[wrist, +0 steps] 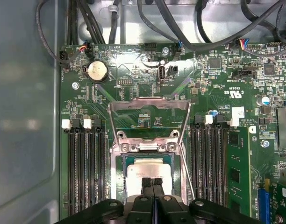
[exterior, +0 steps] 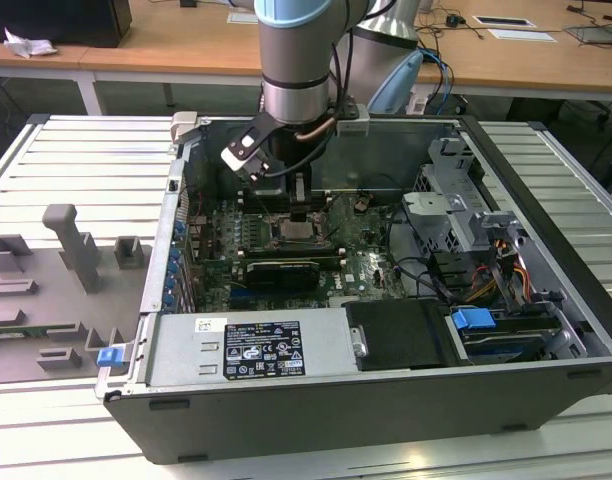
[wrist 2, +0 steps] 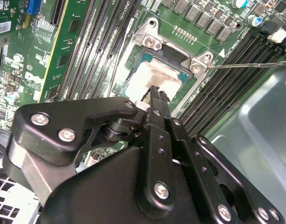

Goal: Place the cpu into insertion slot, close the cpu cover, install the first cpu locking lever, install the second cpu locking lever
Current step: 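Close the cpu cover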

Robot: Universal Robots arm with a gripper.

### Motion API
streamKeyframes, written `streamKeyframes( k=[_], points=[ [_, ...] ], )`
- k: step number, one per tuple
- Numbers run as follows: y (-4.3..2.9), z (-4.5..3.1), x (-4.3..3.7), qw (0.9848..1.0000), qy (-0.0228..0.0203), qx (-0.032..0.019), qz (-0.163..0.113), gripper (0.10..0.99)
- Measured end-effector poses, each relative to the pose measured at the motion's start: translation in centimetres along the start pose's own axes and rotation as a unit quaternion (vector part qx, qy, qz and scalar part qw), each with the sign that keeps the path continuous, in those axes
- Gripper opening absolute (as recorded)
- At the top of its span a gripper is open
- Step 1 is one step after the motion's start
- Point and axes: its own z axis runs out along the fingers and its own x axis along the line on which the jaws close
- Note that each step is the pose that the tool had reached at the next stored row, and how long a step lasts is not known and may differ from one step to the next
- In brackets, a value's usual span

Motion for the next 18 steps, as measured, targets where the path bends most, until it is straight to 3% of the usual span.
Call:
streamKeyframes(
  k=[10,18],
  points=[
    [0.01,-0.26,-0.01,1.0,0.0002,0.0002,0.0,0.106],
    [0.06,-0.7,-0.02,1.0,0.0036,0.0037,0.0,0.106]
  ],
)
